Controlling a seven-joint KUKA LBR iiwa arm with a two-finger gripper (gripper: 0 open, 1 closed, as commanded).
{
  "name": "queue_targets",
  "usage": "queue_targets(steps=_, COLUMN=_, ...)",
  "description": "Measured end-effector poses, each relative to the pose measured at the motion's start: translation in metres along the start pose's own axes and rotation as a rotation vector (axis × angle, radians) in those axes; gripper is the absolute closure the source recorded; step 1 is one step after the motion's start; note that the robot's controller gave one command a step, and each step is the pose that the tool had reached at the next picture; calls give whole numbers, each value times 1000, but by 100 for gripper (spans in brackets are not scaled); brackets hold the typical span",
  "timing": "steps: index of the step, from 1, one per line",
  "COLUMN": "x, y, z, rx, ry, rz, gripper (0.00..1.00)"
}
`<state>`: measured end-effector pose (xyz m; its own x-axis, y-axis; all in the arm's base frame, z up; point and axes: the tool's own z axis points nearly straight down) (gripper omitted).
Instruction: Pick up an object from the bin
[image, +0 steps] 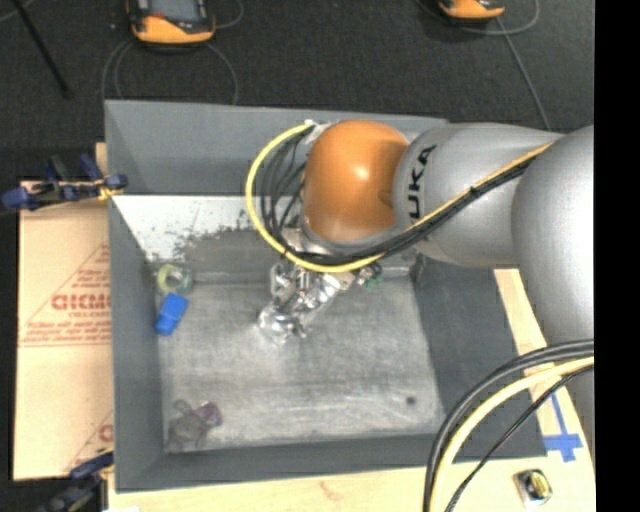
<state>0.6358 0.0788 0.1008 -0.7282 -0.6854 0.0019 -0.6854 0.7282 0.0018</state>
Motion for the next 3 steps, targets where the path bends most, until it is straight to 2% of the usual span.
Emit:
queue_targets(steps=1, x=2, y=36, z=-65, rx=5, ry=-9, rz=-31, gripper=100)
queue_targets(steps=2, x=4, y=36, z=-60, rx=0, ry=-3, rz=-26, gripper=100)
queue_targets(steps=3, x=-8, y=43, z=-132, rx=5, ry=-7, rz=-194, gripper=100)
